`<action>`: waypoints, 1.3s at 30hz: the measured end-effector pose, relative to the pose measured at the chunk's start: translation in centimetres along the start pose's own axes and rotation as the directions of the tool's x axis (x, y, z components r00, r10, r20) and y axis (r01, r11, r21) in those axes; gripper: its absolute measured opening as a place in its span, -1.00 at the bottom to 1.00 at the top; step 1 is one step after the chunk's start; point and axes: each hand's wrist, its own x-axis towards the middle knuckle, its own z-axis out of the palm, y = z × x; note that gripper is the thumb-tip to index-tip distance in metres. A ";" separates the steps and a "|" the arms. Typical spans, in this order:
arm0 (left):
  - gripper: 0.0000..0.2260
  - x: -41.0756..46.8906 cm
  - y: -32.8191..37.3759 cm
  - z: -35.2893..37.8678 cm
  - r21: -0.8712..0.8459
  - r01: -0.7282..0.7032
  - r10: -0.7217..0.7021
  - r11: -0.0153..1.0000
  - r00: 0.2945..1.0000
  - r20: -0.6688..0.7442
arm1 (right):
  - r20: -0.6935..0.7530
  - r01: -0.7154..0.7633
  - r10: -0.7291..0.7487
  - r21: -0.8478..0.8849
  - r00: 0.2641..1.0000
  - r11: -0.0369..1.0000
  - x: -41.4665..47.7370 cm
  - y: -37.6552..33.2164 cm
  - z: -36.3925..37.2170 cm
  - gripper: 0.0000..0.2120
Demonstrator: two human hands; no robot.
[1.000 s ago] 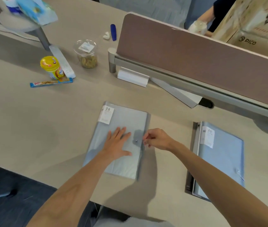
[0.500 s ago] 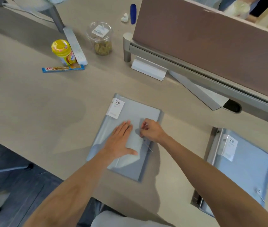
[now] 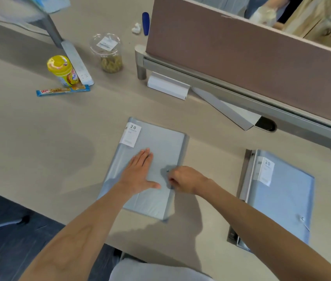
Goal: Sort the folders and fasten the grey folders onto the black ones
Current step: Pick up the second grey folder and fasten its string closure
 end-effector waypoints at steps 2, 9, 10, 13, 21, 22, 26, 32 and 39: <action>0.10 -0.1 0.1 0.0 0.006 -0.002 0.002 1.000 1.000 -0.002 | -0.053 0.025 -0.028 -0.041 0.998 0.999 1.0 -1.4 0.4 -0.83; 0.08 0.0 -0.1 0.2 0.006 -0.008 0.008 1.000 1.000 -0.012 | -0.148 -0.226 0.230 0.046 0.962 0.973 4.2 -0.8 -1.0 -0.75; 0.09 0.0 -0.2 0.2 0.007 -0.006 0.007 1.000 1.000 -0.006 | -0.149 -0.268 0.275 0.071 0.950 0.961 4.0 -0.1 -1.1 -0.75; 0.16 0.0 -0.3 0.3 0.022 -0.001 0.001 1.000 1.000 0.002 | -0.174 -0.294 0.311 0.121 0.934 0.948 2.2 2.0 -0.5 -0.80; 0.17 0.0 0.0 0.1 0.042 0.000 0.000 0.999 1.000 0.000 | -0.256 0.007 -0.051 -0.170 0.965 0.985 -1.1 -0.2 2.1 -0.79; 0.13 0.0 0.1 0.0 0.048 0.003 -0.003 0.999 1.000 -0.002 | -0.258 0.008 -0.058 -0.194 0.964 0.981 -0.9 -0.4 2.1 -0.78; 0.09 -0.2 0.5 -0.2 0.060 0.011 -0.012 0.998 1.000 0.010 | -0.290 -0.013 -0.072 -0.281 0.954 0.960 -0.2 -0.8 2.6 -0.79; 0.07 -0.2 0.9 -0.3 0.082 0.039 -0.041 0.996 0.999 0.019 | -0.442 -0.011 -0.066 -0.169 0.895 0.985 -0.2 -0.8 2.9 -0.80; -0.25 -2.4 -1.2 -0.7 -0.063 0.175 -0.180 0.983 0.979 -0.095 | -0.336 -0.182 0.245 0.208 0.909 0.961 -1.7 -0.1 3.3 -0.84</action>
